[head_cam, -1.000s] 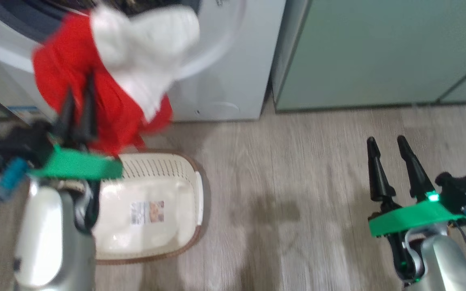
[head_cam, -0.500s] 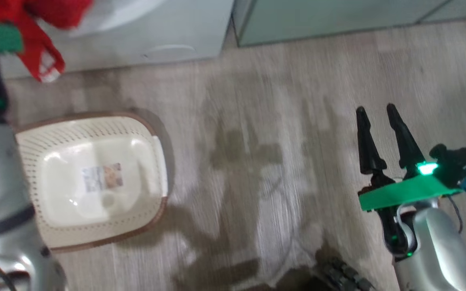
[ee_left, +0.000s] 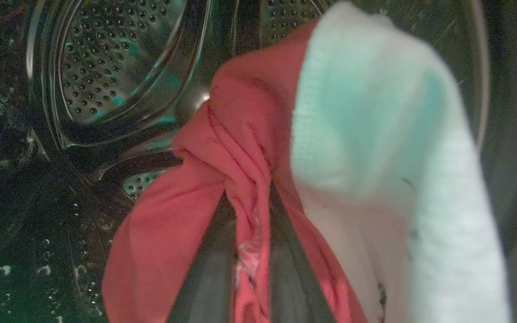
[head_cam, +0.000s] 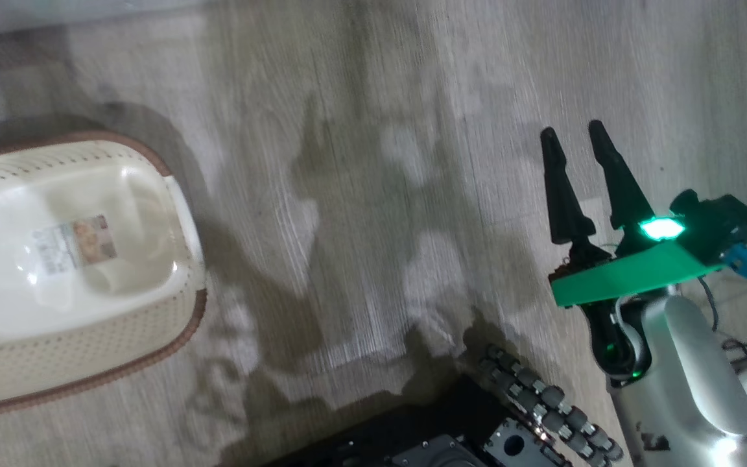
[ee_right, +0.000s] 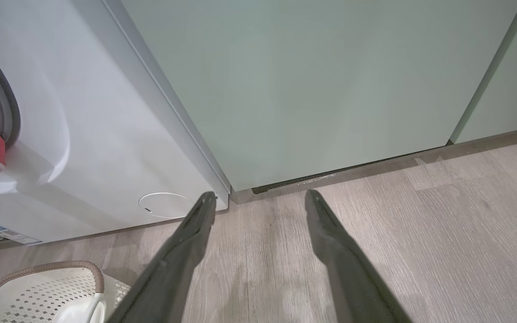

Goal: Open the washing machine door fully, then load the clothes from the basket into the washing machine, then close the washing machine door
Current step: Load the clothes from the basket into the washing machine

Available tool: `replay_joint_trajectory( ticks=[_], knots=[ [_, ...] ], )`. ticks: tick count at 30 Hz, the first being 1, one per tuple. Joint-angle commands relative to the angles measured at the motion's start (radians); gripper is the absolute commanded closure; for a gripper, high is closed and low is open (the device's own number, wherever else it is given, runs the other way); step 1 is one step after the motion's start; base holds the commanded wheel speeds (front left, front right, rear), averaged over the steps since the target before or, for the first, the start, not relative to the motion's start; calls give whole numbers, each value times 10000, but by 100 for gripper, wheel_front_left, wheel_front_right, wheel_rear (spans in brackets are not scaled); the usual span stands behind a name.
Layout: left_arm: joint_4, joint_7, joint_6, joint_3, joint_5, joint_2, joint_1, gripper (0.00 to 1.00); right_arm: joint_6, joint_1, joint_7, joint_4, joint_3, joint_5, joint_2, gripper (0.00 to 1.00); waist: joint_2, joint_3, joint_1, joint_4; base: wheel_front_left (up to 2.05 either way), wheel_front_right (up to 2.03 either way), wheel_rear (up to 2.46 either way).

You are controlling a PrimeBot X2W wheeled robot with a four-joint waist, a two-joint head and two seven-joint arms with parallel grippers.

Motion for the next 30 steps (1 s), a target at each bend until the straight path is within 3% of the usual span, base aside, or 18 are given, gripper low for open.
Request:
replay_joint_trajectory(
  ticks=[1,10,15,26,28,30],
  knots=[
    [28,-51,-2,-173,135,794,-758,100,0,21,-92,-254,290,129,-33,0,0,482,-3,-281,0,0,0],
    [1966,-4,-11,-1666,640,1912,-3669,100,0,-404,-92,-204,871,594,-33,0,0,1053,-3,-703,0,0,0],
    [2992,-28,268,-1968,868,1918,-5083,100,0,-575,-92,-177,1000,769,-32,0,0,1204,-3,-902,0,0,0],
    [5285,176,610,-2326,1042,1863,-5651,100,0,-695,-92,-180,1172,942,-32,0,0,1388,-3,-1049,0,0,0],
    [5576,216,602,-2436,1096,1892,-5734,0,0,-715,-92,-176,1131,955,-32,0,0,1421,-3,-1075,0,0,0],
    [5765,199,679,-2439,1057,1884,-5857,0,0,-734,-92,-171,1089,961,-32,0,0,1452,-3,-1082,0,0,0]
  ],
)
